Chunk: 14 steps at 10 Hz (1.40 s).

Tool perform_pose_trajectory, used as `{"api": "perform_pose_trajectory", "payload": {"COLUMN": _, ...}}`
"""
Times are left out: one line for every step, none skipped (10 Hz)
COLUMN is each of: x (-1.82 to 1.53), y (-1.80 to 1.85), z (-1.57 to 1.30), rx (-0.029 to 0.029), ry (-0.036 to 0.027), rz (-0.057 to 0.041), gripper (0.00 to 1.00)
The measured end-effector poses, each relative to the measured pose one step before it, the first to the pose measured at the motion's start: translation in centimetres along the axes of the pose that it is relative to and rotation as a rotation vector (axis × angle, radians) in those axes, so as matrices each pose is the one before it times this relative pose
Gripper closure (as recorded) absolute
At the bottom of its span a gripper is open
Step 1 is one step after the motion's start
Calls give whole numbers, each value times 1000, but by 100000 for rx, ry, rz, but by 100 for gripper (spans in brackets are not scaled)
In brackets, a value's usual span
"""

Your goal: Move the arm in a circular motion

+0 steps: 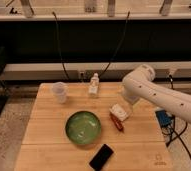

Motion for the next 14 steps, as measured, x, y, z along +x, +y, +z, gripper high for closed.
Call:
{"api": "perform_pose_trajectory", "payload": {"x": -81, "y": 26, "z": -24, "rx": 14, "ry": 108, "rz": -681, "gripper": 20}}
{"api": "perform_pose_trajectory", "payload": {"x": 119, "y": -96, "z": 20, "rx": 159, "ry": 141, "rz": -470, "gripper": 20}}
{"api": "perform_pose_trajectory", "payload": {"x": -10, "y": -179, "z": 84, "rx": 259, "ry": -167, "rz": -568, "gripper": 20}}
{"api": "perform_pose_trajectory", "payload": {"x": 93, "y": -15, "z": 76, "rx": 0, "ry": 5, "rz": -274, "gripper": 20}}
{"api": "perform_pose_trajectory", "payload": {"x": 33, "y": 45, "z": 105, "rx": 86, "ry": -19, "rz": -231, "gripper": 20}}
{"api": "perform_pose_trajectory", "payload": {"x": 98, "y": -46, "z": 87, "rx": 232, "ry": -4, "rz": -607, "gripper": 20}}
{"api": "perform_pose_trajectory", "payload": {"x": 82, "y": -32, "z": 64, "rx": 114, "ry": 43, "rz": -529, "gripper": 20}}
{"api": "perform_pose_trajectory", "payload": {"x": -33, "y": -11, "z": 51, "rx": 1, "ry": -80, "rz": -413, "gripper": 20}}
{"api": "perform_pose_trajectory", "payload": {"x": 11, "y": -39, "z": 87, "rx": 268, "ry": -14, "rz": -445, "gripper": 20}}
{"api": "perform_pose_trajectory", "payload": {"x": 104, "y": 50, "z": 107, "rx": 141, "ry": 71, "rz": -230, "gripper": 20}}
{"api": "perform_pose_trajectory", "payload": {"x": 43, "y": -15, "z": 74, "rx": 1, "ry": -30, "rz": -533, "gripper": 20}}
{"api": "perform_pose_trajectory", "payload": {"x": -49, "y": -152, "z": -14, "rx": 65, "ry": 25, "rz": -849, "gripper": 20}}
{"api": "perform_pose_trajectory", "payload": {"x": -71, "y": -62, "z": 58, "rx": -21, "ry": -44, "rz": -777, "gripper": 20}}
{"api": "perform_pose_trajectory", "payload": {"x": 16, "y": -5, "z": 101, "rx": 165, "ry": 14, "rz": -425, "gripper": 20}}
